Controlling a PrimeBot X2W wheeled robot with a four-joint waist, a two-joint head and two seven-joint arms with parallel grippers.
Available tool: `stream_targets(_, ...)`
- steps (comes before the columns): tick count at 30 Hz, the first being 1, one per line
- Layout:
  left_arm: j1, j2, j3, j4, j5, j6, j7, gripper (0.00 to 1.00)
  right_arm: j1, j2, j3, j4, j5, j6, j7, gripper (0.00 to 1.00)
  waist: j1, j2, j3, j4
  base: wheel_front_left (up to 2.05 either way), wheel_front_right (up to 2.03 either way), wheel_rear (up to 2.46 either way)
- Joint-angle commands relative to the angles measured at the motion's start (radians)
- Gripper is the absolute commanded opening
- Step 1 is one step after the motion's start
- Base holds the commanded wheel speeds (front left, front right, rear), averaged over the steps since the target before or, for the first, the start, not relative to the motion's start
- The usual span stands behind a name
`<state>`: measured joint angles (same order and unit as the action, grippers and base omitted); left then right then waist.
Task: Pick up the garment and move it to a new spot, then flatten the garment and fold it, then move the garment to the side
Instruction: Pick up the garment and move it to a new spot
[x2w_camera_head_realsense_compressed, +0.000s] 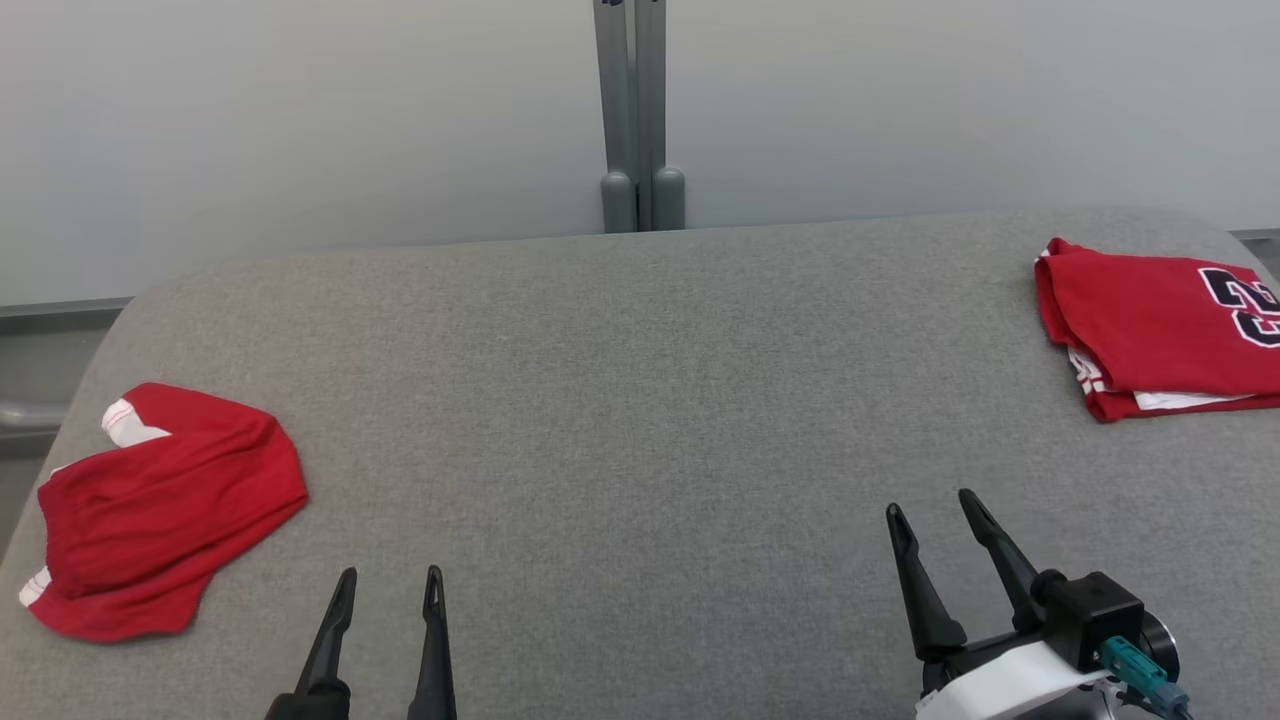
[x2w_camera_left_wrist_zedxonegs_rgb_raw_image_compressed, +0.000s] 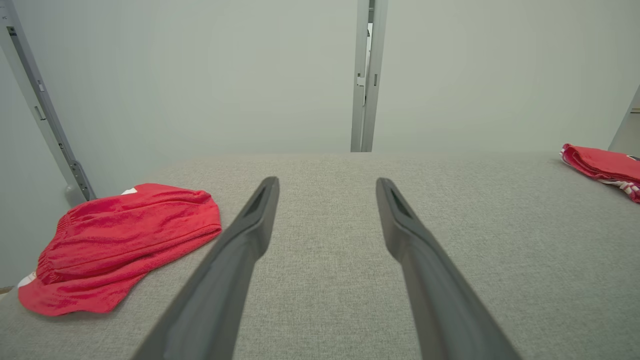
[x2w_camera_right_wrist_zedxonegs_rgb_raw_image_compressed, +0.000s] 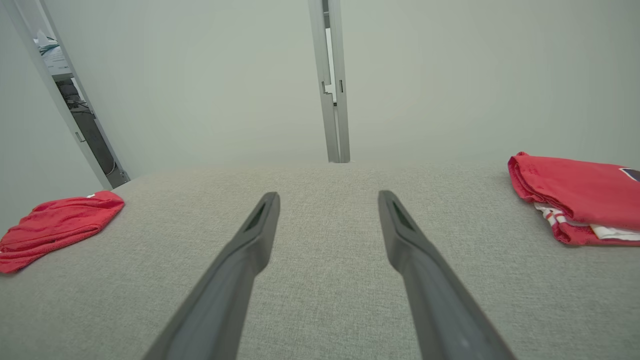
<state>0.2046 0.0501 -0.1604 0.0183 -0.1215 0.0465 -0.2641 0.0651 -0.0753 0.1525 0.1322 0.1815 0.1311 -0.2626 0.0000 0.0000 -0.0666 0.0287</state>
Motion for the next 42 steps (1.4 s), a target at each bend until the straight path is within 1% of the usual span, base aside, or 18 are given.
stream_targets(1,-0.011,0.001,0.001,0.002,0.004,0.000,0.000,1.00,0.015,0.001,0.003,0.003,0.005,-0.001,-0.003,1.00,0.0000,0.0000,0.001,0.020,0.00,0.00,0.00)
stream_targets(5,-0.014,0.001,-0.001,0.002,0.010,0.001,0.000,1.00,0.022,0.001,0.004,0.005,0.009,-0.001,-0.003,1.00,0.0000,0.0000,0.000,0.070,0.00,0.00,0.00)
stream_targets(9,0.003,0.001,0.004,0.005,0.007,0.005,0.000,1.00,0.033,0.002,0.019,0.009,0.011,-0.001,-0.003,1.00,0.0000,0.0000,-0.006,0.137,0.00,0.00,0.00)
stream_targets(16,0.018,0.001,0.009,0.007,0.008,-0.002,0.000,1.00,0.036,0.007,0.031,0.003,0.018,-0.001,-0.003,1.00,0.0000,0.0000,-0.002,0.272,0.00,0.00,0.00)
stream_targets(24,0.040,0.001,0.020,-0.001,0.048,-0.008,0.000,1.00,0.046,0.016,0.057,0.011,0.025,-0.001,-0.003,1.00,0.0000,0.0000,-0.010,0.397,0.00,0.00,0.00)
stream_targets(31,0.045,0.001,0.040,-0.034,0.027,0.024,0.000,1.00,-0.007,0.012,0.103,0.024,0.031,-0.001,-0.003,1.00,0.0000,0.0000,0.023,0.439,0.00,0.00,0.00)
stream_targets(42,0.055,0.001,0.045,-0.063,0.013,0.063,0.000,1.00,-0.055,-0.010,0.153,0.046,0.045,-0.001,-0.003,1.00,0.0000,0.0000,0.043,0.460,0.00,0.00,0.00)
